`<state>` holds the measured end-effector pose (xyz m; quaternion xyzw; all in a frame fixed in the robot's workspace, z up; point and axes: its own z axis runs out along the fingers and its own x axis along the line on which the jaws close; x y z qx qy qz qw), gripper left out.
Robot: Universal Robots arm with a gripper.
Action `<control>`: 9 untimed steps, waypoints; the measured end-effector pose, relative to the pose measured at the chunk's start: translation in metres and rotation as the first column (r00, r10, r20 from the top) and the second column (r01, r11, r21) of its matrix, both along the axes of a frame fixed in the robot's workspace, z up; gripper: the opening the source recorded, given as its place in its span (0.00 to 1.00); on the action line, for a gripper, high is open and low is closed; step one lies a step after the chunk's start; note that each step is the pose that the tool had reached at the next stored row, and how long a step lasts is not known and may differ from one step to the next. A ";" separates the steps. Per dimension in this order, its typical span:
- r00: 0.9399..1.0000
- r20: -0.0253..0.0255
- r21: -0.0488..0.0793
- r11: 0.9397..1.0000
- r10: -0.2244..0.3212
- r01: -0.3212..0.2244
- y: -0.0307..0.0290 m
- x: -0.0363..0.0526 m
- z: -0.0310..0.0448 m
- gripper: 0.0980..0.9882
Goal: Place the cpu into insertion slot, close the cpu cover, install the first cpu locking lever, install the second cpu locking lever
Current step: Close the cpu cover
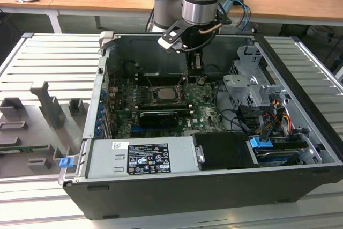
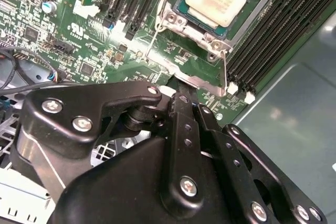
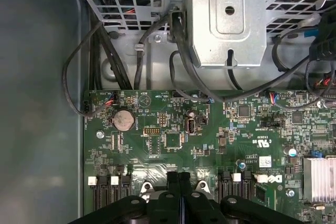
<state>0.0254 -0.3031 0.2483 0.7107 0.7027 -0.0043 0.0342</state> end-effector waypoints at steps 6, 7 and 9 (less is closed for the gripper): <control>1.000 0.000 0.000 1.000 0.000 0.000 0.0000 -0.0056 -0.0005 0.01; 1.000 0.000 0.000 1.000 0.000 0.000 0.0000 -0.0063 -0.0005 0.01; 1.000 0.000 0.000 1.000 0.000 0.000 0.0000 -0.0083 -0.0007 0.01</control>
